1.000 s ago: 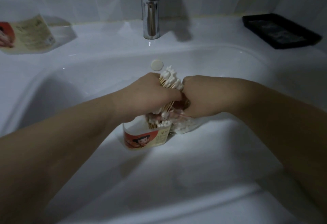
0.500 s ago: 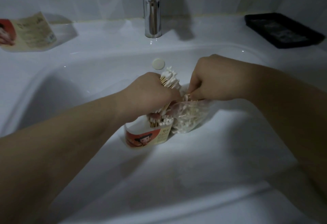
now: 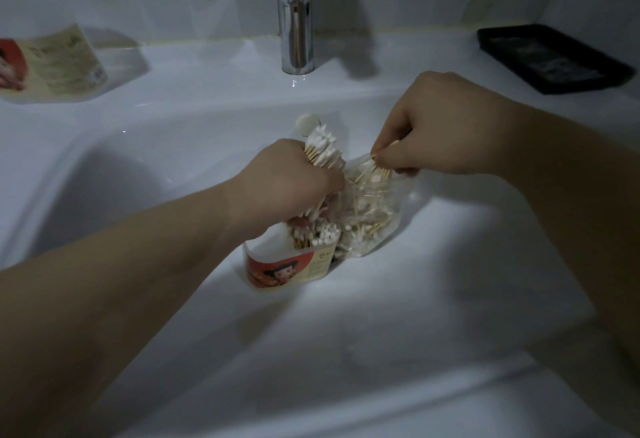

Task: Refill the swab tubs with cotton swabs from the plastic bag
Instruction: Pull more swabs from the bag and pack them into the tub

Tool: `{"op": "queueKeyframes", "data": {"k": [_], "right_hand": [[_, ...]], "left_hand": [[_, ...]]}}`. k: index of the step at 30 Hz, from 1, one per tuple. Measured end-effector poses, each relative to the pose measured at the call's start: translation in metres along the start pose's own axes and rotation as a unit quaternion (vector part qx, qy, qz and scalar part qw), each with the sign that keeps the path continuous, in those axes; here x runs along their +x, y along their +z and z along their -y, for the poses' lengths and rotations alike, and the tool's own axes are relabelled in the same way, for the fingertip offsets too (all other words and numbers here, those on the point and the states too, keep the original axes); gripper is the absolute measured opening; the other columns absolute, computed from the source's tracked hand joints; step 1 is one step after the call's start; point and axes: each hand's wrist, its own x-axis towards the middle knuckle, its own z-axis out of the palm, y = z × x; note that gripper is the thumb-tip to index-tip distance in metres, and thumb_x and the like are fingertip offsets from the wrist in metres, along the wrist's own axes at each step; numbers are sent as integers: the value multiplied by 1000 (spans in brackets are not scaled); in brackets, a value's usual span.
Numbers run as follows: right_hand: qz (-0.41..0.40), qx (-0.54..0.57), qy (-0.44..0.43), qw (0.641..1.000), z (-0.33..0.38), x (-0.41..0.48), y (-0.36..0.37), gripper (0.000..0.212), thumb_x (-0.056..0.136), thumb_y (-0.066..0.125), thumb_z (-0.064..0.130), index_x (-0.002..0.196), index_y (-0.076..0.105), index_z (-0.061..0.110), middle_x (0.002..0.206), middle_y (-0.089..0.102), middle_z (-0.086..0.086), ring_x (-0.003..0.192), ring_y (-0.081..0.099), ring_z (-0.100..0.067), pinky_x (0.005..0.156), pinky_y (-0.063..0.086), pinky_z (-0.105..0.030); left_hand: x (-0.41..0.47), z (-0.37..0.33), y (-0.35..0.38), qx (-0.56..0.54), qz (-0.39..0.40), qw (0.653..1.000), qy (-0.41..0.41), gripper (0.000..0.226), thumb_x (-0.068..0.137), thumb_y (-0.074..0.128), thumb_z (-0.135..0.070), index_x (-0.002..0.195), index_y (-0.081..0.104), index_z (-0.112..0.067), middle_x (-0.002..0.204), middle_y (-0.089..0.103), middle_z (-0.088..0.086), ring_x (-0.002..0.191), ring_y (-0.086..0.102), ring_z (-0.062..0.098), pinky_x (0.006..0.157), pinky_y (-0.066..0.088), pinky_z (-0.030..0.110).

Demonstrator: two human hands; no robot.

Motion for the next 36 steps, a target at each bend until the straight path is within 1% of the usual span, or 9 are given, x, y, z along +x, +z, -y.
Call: {"op": "queueKeyframes", "data": {"k": [3,5,10,14,19,25,28,31,36], "right_hand": [[-28,23,-4,999,-3,1,-4,11,82,75,17,77,82,25,53,67,19,57,66,1,51,48,-14],[-38,23,-4,999,-5,1,-5,11,82,75,18,76,82,24,54,67,20,58,65,3,51,46,-16],[-41,53,4,998,-9,0,-5,12,82,76,20,74,81,27,57,71,10,58,67,-3,53,49,-19],[-46,123,3,991,-13,-1,-9,8,82,80,19,81,82,26,63,74,1,62,73,-12,74,61,-34],[13,72,0,997,-15,0,-6,12,84,79,17,86,81,29,62,74,4,58,72,-6,65,53,-15],[76,57,4,996,-13,3,5,14,88,76,14,92,81,27,64,75,3,56,72,-7,57,49,-5],[76,72,1,995,-12,3,2,18,90,73,12,94,80,29,64,75,3,58,73,-8,59,50,-6],[80,101,4,992,-12,0,-1,20,91,71,10,93,78,29,63,75,-1,58,74,-10,58,53,-11],[97,139,-14,985,-7,-2,3,16,87,74,8,90,75,24,64,74,-7,57,74,-17,59,60,-23]], "left_hand": [[0,0,0,7,7,1000,-2,13,81,76,-27,86,74,-15,78,76,6,73,74,24,68,63,41],[1,1,0,5,10,1000,-2,14,80,76,-28,85,74,-15,77,76,6,72,74,25,71,64,45],[3,3,0,-15,-24,1000,12,11,82,75,-27,82,73,-16,64,73,-2,59,70,14,52,55,24],[5,0,-2,-86,-42,995,16,7,84,73,-19,83,75,-13,74,77,5,68,75,21,58,60,32],[4,1,-1,-92,-44,994,29,7,84,72,-16,84,74,-10,75,76,7,61,71,17,53,56,27],[4,1,-1,-80,-72,991,77,8,85,73,-23,86,70,-15,70,74,0,70,75,19,63,61,38],[0,-1,2,-47,-82,988,123,16,87,73,-27,86,67,-12,72,71,-2,65,68,11,60,52,25],[-3,-2,4,-13,-64,984,163,21,89,72,-31,87,64,-12,77,66,3,64,58,7,59,45,25],[-2,2,6,-3,-15,984,180,15,88,75,-31,92,70,-18,83,71,0,77,67,12,70,51,29]]}}
